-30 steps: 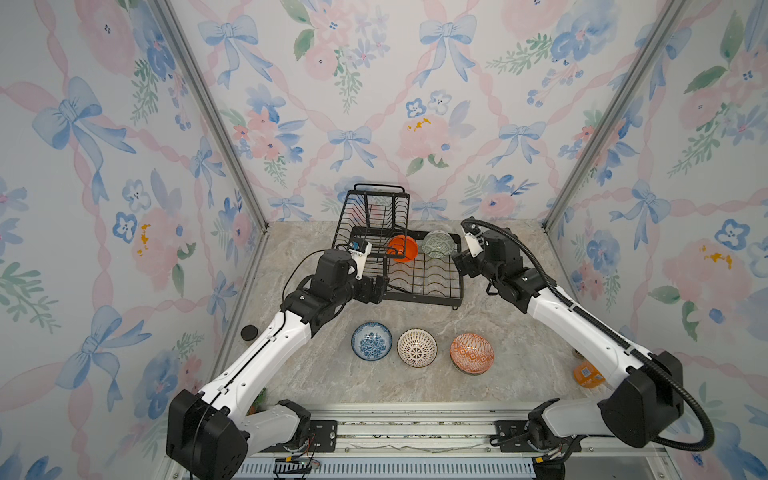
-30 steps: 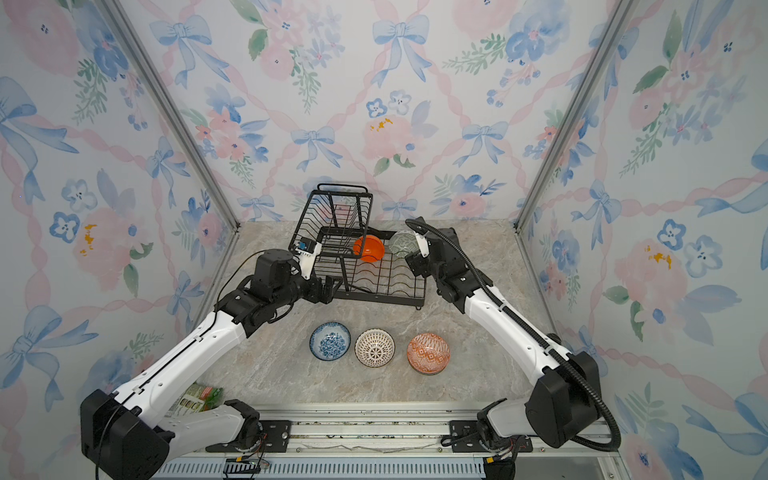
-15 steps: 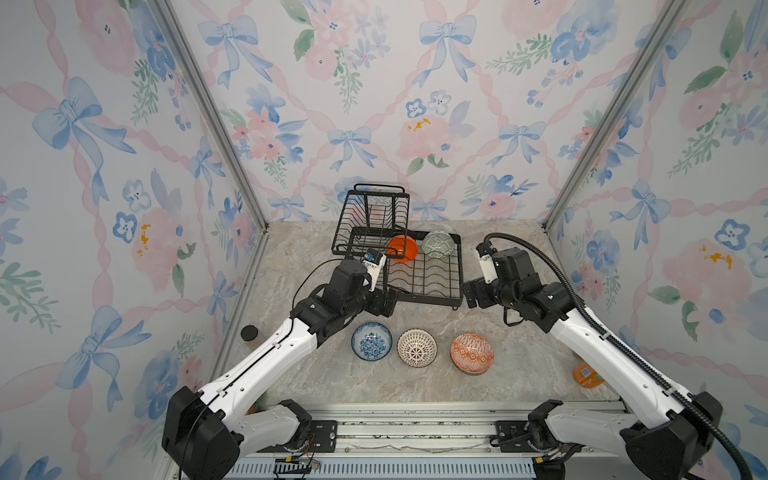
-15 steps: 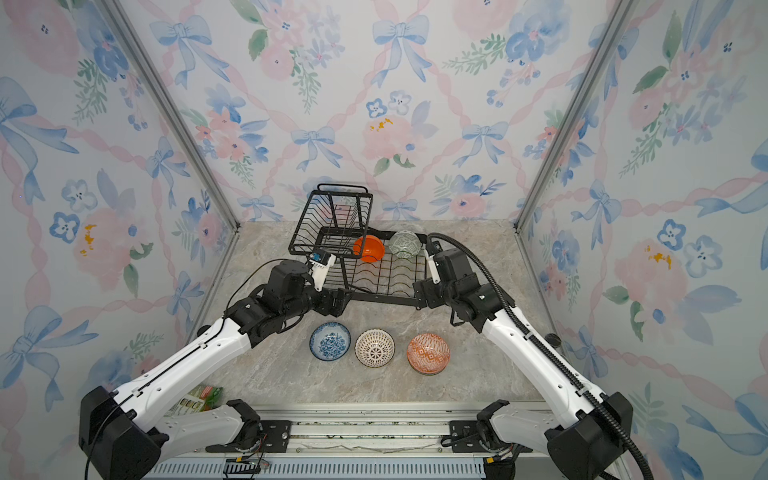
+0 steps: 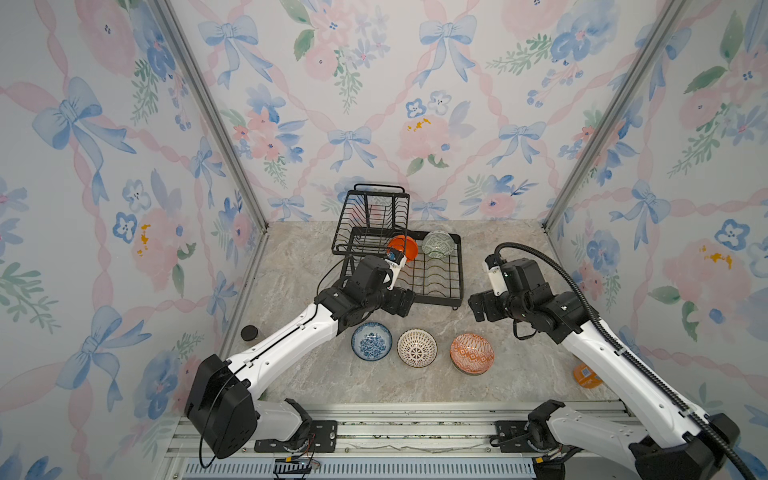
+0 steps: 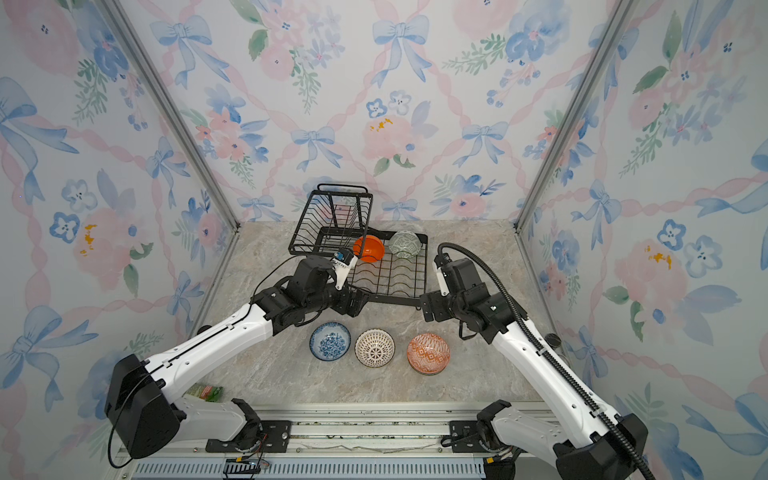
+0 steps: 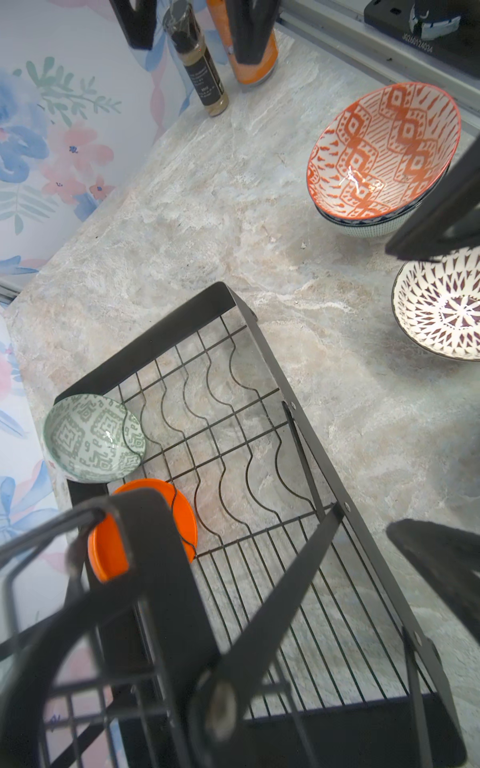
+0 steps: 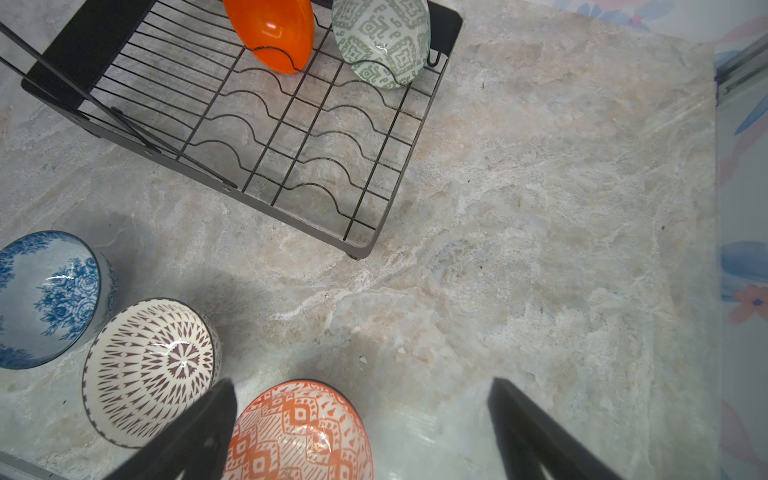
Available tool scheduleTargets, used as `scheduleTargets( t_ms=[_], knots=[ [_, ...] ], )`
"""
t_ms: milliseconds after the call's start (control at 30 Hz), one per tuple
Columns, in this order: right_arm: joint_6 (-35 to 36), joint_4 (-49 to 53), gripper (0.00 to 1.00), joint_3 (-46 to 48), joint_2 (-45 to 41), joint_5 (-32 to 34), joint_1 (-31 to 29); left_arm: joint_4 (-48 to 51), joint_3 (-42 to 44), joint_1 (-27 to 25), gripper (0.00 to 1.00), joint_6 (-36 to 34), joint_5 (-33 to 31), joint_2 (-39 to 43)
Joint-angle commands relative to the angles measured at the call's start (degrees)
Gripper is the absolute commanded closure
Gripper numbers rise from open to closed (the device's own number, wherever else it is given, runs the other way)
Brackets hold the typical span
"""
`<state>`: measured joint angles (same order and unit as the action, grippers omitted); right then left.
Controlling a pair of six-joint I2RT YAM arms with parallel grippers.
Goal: Load the bowls into the dish rack
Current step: 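Open the right gripper and pull it back out of the rack, then move the left gripper over the red-patterned bowl while the right gripper hovers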
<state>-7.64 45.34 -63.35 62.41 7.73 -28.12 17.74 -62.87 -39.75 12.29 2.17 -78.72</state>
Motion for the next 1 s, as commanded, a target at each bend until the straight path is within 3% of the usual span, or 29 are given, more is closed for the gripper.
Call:
scheduleTargets(
  t_ms=[0,333,633,967],
  knots=[
    [-1.15,3.69,0.03,0.40,-1.73,-0.78,1.18,0.06,-2.85,-0.81,0.02,-1.69,2.63,-3.52],
    [0.77,5.61,0.03,0.93,-2.31,-4.82,7.65,0.13,-7.24,-7.29,0.02,-5.27,9.01,-13.45],
    [1.51,3.07,0.03,2.23,-0.76,-4.98,8.18,0.28,-9.93,-12.34,0.04,-4.30,9.77,-20.98],
    [1.76,2.39,0.03,4.41,-3.08,-4.92,8.19,0.28,-13.54,-16.24,0.37,-1.76,11.81,-27.56]
  ],
)
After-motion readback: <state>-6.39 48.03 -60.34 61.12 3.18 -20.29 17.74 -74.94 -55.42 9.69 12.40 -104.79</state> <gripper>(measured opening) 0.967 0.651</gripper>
